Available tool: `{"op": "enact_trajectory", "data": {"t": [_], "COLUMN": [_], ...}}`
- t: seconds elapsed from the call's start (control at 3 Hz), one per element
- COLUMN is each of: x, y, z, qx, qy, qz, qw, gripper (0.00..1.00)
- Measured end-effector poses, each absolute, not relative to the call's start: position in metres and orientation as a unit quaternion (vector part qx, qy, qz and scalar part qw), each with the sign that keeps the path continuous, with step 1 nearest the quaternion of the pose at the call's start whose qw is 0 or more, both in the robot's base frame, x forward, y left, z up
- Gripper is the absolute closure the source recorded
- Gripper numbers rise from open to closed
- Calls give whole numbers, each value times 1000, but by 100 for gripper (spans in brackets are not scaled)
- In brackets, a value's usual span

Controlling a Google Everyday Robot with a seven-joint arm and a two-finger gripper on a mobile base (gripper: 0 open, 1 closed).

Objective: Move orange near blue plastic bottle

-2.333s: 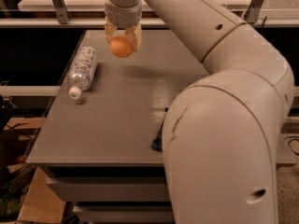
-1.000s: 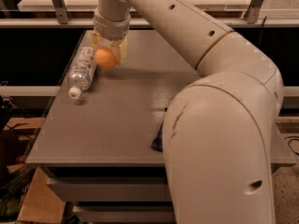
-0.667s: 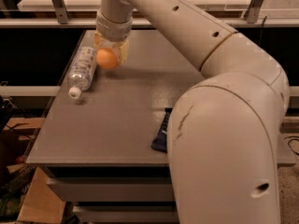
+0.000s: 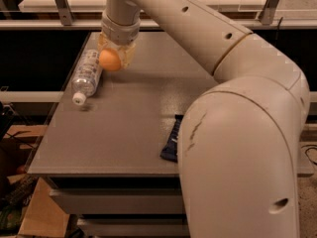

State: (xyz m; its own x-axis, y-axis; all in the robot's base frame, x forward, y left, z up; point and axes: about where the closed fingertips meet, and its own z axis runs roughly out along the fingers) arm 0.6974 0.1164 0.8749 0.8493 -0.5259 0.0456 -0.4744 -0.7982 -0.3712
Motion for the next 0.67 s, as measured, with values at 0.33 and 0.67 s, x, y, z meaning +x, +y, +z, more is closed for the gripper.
{"op": "enact_trajectory", "data": {"t": [0.33,0.67], "x": [697,697], "y": [115,115], "z": [874,875], "qx": [-943,-942], "qy": [277,276], "qz": [-74,-74], "qw": [172,174], "gripper": [0,0]}}
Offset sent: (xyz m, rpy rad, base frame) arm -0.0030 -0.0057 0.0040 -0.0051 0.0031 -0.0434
